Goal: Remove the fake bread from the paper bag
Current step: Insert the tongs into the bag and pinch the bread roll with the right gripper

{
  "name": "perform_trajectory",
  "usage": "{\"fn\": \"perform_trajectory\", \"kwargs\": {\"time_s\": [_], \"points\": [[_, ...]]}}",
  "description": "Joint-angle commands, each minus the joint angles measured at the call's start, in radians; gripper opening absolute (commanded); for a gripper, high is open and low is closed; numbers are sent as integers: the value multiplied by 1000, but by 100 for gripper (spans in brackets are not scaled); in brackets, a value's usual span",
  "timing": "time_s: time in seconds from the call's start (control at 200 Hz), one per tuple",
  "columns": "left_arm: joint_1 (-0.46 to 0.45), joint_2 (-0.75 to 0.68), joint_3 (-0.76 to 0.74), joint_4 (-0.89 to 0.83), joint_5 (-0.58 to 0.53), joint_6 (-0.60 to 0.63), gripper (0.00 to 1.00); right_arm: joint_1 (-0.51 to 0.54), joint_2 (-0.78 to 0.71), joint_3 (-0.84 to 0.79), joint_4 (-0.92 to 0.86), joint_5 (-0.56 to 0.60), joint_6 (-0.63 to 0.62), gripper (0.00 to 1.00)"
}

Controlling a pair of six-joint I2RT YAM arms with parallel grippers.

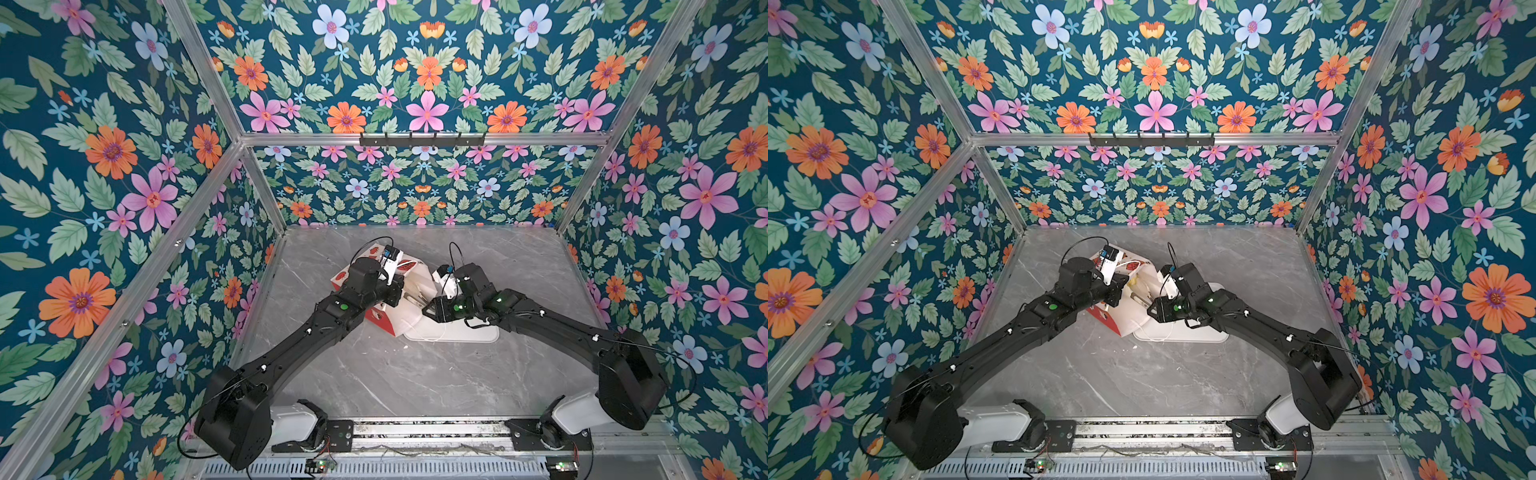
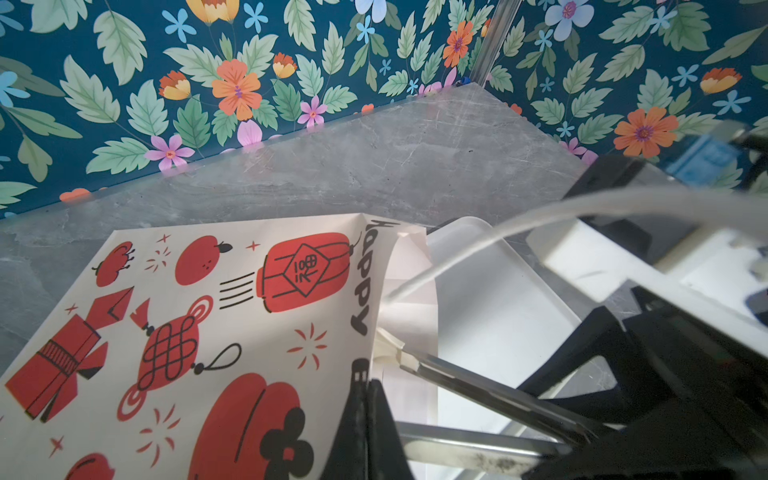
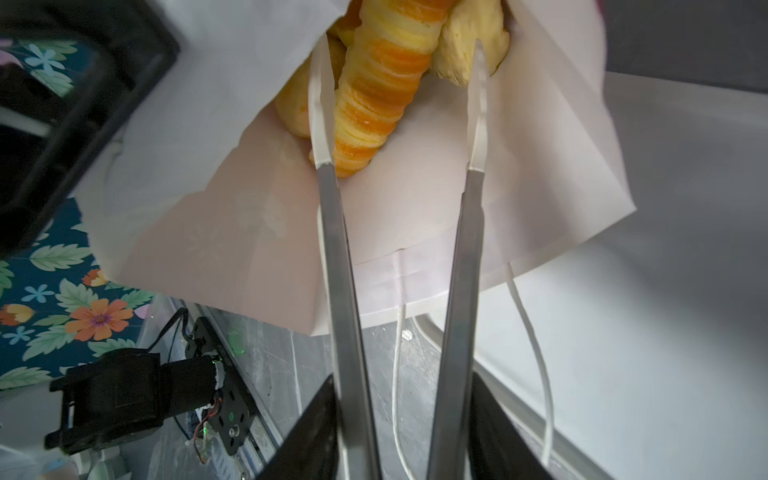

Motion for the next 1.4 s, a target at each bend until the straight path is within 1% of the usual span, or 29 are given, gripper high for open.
{"fn": "perform_trajectory", "kwargs": {"time_s": [0.0, 0.385, 0.635, 0.67, 0.695, 0.845, 0.92, 1.055, 1.085, 1.395], "points": [[0, -1, 6, 37, 6, -1, 0, -5, 6, -2, 97, -41, 38, 46], [-2, -3, 2, 49, 10, -6, 0, -8, 91, 6, 179, -142, 92, 45], [-2, -4, -3, 62, 22, -8, 0, -9, 147, 36, 209, -160, 110, 45], [-3, -4, -3, 63, 23, -9, 0, -8, 148, 45, 209, -160, 111, 44], [-3, -4, -4, 63, 23, -9, 0, -10, 184, 49, 211, -160, 113, 42], [-3, -7, -11, 69, 17, -11, 0, -12, 209, 62, 225, -162, 121, 31], [-4, -7, -16, 70, 10, -11, 0, -12, 202, 57, 216, -159, 125, 29], [-4, -3, -22, 79, -10, -11, 0, -12, 166, 23, 190, -148, 134, 28], [-4, -1, -22, 81, -14, -11, 0, -12, 121, 16, 178, -144, 136, 28], [-4, 34, -19, 141, -64, -37, 0, -15, 11, 2, -76, -136, 125, 28]]}}
